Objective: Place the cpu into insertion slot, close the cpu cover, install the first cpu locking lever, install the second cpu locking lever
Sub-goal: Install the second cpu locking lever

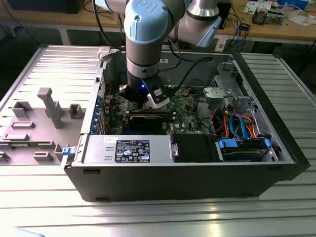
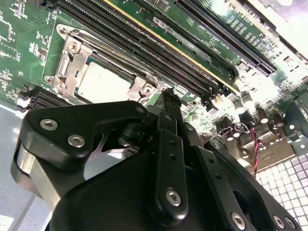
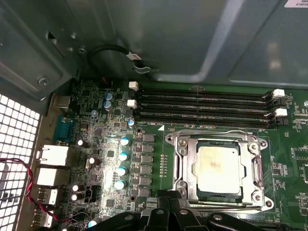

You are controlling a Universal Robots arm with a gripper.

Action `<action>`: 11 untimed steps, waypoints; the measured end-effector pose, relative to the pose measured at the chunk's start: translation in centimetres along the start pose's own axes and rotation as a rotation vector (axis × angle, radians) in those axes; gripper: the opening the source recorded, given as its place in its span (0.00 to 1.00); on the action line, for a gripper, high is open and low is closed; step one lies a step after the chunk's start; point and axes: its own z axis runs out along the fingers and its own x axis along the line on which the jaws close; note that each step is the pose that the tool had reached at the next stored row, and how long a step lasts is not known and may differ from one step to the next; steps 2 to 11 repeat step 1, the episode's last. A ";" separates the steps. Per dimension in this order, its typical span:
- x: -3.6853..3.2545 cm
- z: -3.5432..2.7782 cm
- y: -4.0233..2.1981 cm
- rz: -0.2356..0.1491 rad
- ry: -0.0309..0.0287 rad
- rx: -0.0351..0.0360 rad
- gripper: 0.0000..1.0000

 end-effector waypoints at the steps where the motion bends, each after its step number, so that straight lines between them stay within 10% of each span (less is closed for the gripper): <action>1: 0.00 0.00 0.00 0.000 0.0000 0.0000 0.11; 11: 0.00 0.00 0.00 0.000 0.0000 0.0000 0.11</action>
